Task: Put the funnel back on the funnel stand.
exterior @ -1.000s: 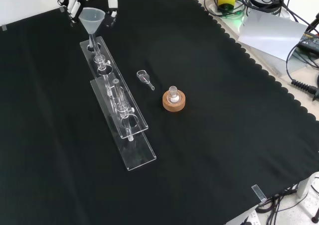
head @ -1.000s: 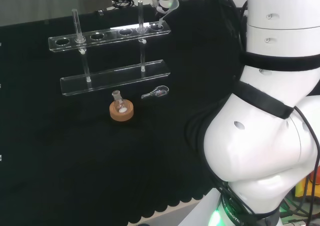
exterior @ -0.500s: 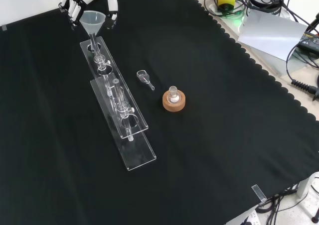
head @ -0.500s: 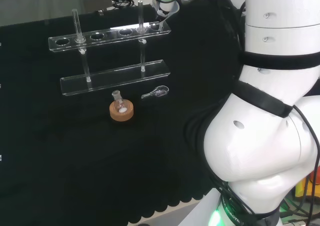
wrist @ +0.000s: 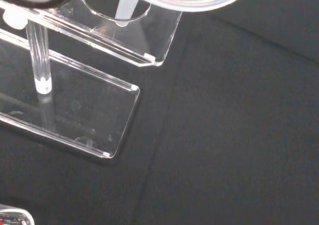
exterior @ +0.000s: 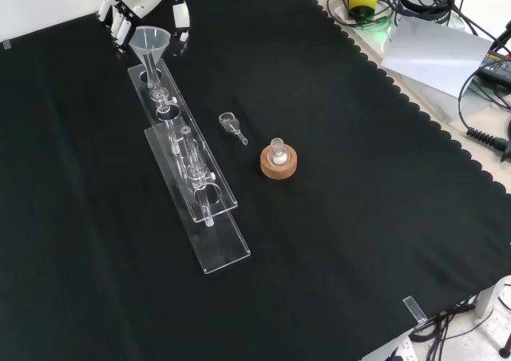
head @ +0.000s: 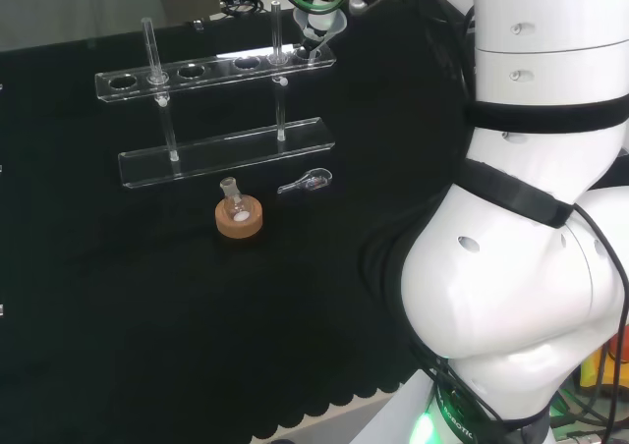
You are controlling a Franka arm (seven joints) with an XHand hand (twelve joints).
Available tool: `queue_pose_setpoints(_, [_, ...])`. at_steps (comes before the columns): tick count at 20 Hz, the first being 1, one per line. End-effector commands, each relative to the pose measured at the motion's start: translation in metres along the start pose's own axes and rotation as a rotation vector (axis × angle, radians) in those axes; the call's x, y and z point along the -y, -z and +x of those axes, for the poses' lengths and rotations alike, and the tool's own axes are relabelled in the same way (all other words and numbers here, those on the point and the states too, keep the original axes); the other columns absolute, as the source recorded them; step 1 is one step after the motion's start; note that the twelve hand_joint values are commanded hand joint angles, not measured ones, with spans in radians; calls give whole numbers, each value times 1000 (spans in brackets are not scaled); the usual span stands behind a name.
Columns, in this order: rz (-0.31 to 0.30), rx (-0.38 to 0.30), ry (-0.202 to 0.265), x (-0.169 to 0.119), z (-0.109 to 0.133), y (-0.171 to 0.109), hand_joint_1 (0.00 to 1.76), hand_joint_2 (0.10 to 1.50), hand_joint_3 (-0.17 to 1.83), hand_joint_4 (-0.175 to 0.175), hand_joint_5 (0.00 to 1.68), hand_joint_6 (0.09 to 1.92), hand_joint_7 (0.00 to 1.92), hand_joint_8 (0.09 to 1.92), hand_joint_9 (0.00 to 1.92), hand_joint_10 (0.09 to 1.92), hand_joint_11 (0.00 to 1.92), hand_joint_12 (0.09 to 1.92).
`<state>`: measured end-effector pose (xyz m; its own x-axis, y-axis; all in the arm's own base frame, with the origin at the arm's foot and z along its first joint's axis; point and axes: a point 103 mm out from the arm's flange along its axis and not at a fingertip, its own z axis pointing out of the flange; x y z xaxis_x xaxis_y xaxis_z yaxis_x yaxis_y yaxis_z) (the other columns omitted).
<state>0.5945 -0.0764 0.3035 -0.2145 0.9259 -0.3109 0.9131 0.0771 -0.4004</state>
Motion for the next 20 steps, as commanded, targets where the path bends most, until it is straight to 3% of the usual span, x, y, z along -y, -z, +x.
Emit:
queue_pose_setpoints(1, [5, 11, 1, -4, 3, 0, 850, 721, 712, -21, 661, 805, 644, 695, 1074, 555, 492, 1290])
queue_pose_setpoints(6, [10, 10, 0, -7, 4, -1, 851, 720, 712, -22, 657, 804, 642, 694, 1068, 553, 492, 1290])
queue_pose_setpoints(11, [27, 2, -2, -9, 6, -3, 848, 717, 710, -33, 533, 746, 570, 690, 1003, 550, 487, 1290])
queue_pose_setpoints(16, [61, -8, -11, -12, 11, -6, 822, 691, 722, -35, 334, 268, 337, 718, 757, 597, 426, 1324])
queue_pose_setpoints(20, [112, -16, -21, -14, 13, -7, 784, 674, 710, -28, 262, 87, 155, 686, 515, 627, 309, 1371])
